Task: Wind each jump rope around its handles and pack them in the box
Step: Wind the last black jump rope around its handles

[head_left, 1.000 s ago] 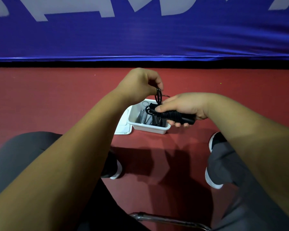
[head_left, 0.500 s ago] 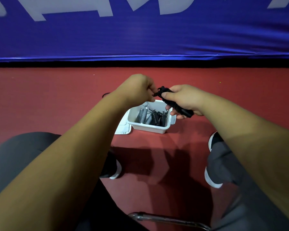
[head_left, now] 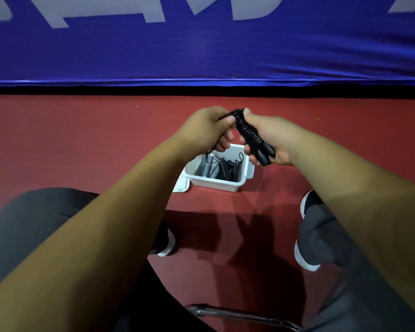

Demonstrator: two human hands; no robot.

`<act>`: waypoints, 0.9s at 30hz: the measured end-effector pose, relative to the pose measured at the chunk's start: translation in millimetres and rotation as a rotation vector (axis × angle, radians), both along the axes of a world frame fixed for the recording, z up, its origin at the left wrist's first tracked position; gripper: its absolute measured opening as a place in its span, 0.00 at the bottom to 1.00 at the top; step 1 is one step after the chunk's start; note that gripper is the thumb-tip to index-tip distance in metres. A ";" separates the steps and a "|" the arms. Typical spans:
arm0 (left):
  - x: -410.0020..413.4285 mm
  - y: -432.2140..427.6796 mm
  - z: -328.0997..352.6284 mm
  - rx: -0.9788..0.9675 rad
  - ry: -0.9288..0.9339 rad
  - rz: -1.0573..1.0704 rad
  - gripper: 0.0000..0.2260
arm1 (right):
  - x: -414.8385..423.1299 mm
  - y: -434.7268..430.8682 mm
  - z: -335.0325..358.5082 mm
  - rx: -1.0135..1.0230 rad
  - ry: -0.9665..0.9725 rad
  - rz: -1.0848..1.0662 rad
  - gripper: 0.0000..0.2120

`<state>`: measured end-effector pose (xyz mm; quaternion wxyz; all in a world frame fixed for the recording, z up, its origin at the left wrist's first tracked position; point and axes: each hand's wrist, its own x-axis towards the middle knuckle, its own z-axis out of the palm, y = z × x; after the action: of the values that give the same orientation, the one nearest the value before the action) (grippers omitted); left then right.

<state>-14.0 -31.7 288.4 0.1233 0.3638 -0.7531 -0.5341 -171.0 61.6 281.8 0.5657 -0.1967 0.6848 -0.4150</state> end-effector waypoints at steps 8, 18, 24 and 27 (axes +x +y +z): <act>2.1 -9.8 11.2 0.096 0.038 -0.016 0.15 | -8.9 -2.3 14.4 -0.040 -0.063 -0.016 0.26; 17.4 -23.2 13.9 -0.134 -0.263 -0.158 0.06 | -6.9 5.6 20.5 -0.143 0.088 0.123 0.26; 17.9 -17.9 12.2 -0.097 -0.265 -0.162 0.07 | 1.7 9.4 24.3 -0.117 -0.072 0.335 0.26; 19.5 -15.9 12.8 -0.123 -0.291 -0.139 0.10 | 6.3 12.5 30.2 -0.086 -0.162 0.489 0.25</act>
<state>5.5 -47.6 301.2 -0.0023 0.3762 -0.8175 -0.4360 -164.6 74.2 312.0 0.6934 -0.3461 0.5512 -0.3091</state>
